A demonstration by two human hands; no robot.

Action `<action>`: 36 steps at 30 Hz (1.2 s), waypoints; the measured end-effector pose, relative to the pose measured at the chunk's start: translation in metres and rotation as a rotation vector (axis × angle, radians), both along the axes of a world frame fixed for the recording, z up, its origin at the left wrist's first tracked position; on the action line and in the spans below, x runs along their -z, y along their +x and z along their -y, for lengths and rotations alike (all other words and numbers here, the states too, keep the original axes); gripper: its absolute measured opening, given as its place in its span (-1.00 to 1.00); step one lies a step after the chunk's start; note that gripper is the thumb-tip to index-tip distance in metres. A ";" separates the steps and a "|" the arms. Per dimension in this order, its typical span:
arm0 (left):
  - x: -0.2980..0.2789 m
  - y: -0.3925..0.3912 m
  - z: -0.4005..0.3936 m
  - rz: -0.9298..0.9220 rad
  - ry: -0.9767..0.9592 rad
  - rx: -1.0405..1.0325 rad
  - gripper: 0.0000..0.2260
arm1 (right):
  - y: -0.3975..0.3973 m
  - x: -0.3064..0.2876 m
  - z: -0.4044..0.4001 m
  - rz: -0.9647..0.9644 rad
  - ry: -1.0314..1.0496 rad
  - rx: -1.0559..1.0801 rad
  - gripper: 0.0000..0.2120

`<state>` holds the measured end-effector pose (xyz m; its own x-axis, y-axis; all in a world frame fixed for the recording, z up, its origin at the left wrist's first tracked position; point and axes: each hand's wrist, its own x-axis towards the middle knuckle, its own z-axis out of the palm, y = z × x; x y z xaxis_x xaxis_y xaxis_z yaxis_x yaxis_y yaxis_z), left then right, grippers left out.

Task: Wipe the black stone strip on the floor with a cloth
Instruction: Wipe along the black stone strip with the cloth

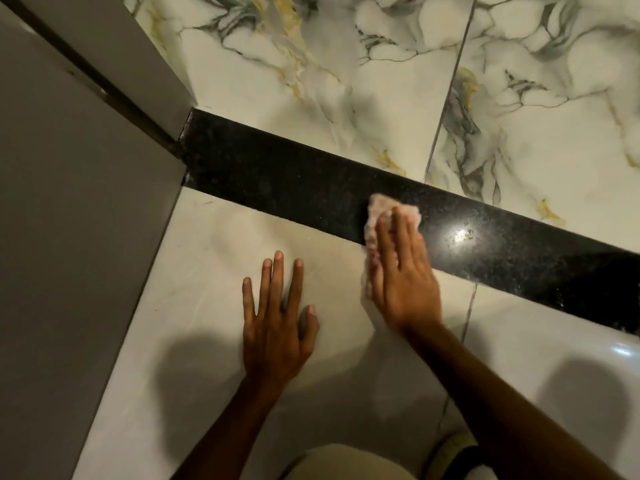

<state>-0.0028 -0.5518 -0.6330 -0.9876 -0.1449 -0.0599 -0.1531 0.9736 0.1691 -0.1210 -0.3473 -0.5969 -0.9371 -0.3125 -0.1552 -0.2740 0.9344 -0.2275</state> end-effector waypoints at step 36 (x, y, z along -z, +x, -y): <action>0.007 -0.020 0.061 -0.083 0.050 -0.321 -0.37 | -0.102 0.012 0.200 -0.053 -0.090 -0.083 -0.29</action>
